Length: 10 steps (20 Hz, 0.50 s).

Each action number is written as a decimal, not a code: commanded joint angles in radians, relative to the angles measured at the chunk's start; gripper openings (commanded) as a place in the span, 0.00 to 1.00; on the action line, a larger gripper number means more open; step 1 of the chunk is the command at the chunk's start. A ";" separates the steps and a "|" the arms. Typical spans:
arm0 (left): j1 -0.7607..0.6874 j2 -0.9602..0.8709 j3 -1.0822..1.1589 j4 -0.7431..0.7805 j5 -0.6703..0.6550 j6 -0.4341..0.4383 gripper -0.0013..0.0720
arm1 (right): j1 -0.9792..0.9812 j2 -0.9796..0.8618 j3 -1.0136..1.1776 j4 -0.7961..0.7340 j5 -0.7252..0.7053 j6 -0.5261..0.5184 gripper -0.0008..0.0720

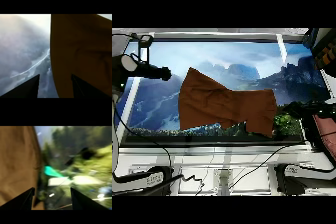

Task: Fold the clothes and pants, and hang the long-sleeved shirts on hangers.

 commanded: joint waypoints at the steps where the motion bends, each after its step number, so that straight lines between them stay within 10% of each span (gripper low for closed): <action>1: 0.045 0.018 -0.001 -0.004 -0.093 -0.062 0.59 | 0.035 -0.116 -0.019 0.193 0.008 -0.107 0.74; 7: 0.199 0.026 -0.040 -0.005 -0.238 -0.095 0.59 | 0.085 -0.190 -0.019 0.310 -0.096 -0.129 0.73; 10: 0.273 0.071 -0.176 -0.010 -0.251 -0.095 0.59 | 0.090 -0.190 -0.019 0.304 -0.121 -0.128 0.57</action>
